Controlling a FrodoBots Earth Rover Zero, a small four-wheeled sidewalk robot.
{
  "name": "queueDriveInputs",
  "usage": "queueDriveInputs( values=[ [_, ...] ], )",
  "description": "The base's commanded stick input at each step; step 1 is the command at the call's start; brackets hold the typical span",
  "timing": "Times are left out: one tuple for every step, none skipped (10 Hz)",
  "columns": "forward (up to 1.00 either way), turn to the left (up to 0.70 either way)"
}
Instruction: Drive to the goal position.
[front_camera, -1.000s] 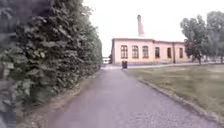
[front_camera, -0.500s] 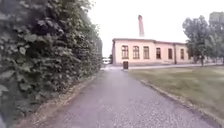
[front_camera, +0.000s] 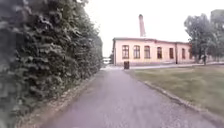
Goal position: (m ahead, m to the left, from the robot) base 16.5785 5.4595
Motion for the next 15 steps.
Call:
queueDriveInputs(
  values=[
    [0.85, 0.01],
    [0.85, 0.01],
    [0.85, 0.01],
    [0.85, 0.01],
    [0.85, 0.01],
    [0.85, 0.01],
    [0.85, 0.01],
    [0.85, 0.01],
    [0.85, 0.01],
    [0.85, 0.01],
    [0.85, 0.01],
    [0.85, 0.01],
    [0.85, 0.01],
    [0.85, 0.01],
    [0.85, 0.01]
  ],
)
